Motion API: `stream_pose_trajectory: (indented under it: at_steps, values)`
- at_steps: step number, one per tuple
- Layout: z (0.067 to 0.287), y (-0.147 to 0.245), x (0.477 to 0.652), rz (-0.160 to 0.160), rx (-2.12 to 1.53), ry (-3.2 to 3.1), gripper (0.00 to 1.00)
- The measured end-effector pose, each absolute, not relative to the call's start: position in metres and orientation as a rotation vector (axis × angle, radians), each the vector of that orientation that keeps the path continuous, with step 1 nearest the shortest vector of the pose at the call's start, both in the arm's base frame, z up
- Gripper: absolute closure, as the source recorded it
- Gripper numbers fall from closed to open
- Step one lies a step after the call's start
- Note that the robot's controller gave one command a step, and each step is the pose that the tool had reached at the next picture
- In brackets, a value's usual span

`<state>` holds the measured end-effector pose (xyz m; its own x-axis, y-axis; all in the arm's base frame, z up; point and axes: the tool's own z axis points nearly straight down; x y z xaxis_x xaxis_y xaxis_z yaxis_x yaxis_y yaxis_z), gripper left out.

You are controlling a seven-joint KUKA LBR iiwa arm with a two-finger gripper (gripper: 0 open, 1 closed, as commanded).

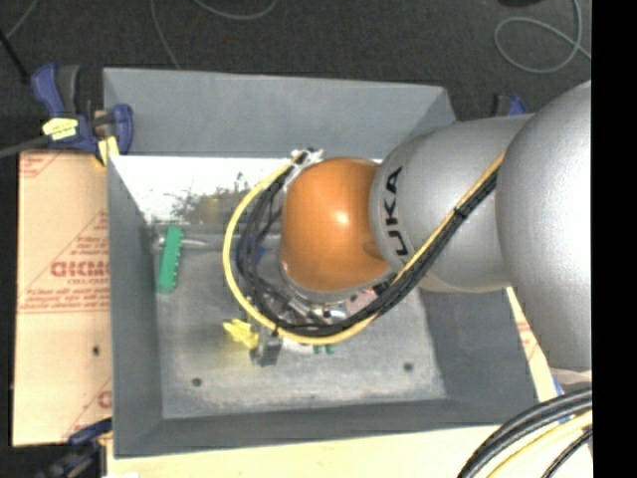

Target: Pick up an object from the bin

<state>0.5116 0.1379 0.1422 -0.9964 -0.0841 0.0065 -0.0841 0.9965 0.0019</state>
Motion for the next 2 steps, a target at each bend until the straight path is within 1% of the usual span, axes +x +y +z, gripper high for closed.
stream_pose_trajectory:
  at_steps: [1, 2]
  values:
    - [0.142, 0.138, 0.512, -0.003, 0.131, -3.132, 1.00]
    - [0.205, 0.161, 0.582, -0.006, 0.035, -3.138, 1.00]
